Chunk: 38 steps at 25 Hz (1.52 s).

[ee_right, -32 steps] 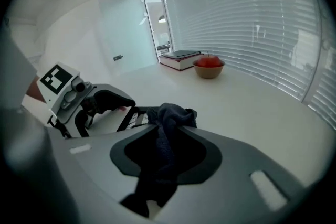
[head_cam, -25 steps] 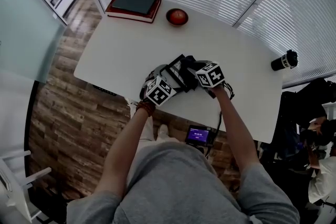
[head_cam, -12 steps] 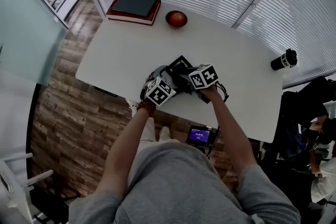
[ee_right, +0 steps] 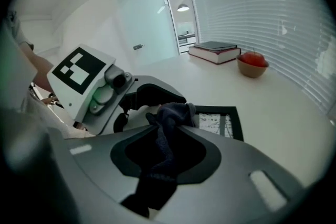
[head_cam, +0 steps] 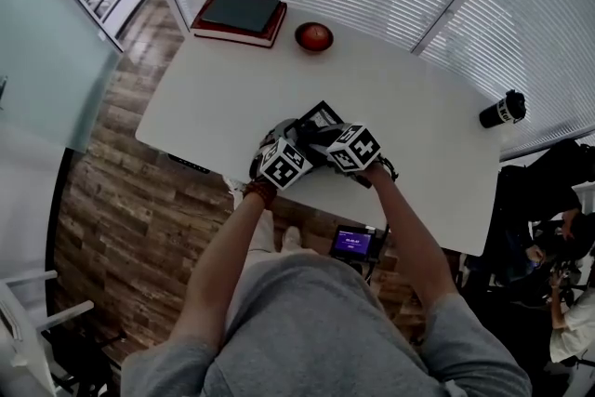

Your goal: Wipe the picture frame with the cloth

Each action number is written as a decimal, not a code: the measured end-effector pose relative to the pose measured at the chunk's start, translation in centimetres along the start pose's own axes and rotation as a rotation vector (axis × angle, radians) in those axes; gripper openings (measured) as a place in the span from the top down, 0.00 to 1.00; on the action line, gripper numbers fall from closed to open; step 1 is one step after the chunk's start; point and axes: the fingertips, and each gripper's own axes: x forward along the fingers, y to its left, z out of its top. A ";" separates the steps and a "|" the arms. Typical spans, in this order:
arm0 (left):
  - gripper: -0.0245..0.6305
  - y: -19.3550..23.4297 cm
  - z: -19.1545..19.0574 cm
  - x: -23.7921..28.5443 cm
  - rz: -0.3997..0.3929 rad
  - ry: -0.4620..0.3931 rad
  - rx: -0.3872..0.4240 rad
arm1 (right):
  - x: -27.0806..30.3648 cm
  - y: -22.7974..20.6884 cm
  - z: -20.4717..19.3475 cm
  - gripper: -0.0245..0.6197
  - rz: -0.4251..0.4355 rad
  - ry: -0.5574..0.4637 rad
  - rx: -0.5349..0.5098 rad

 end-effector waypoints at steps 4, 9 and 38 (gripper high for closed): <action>0.12 -0.1 0.1 0.0 0.000 -0.001 -0.001 | -0.1 0.8 0.3 0.79 0.017 0.026 -0.081; 0.13 -0.1 0.1 -0.1 -0.002 -0.001 -0.001 | -3.8 -1.5 2.6 0.79 0.005 -0.078 -0.034; 0.13 0.1 0.1 -0.1 0.003 0.001 -0.003 | -0.5 -11.1 2.8 0.79 -0.305 -0.064 0.116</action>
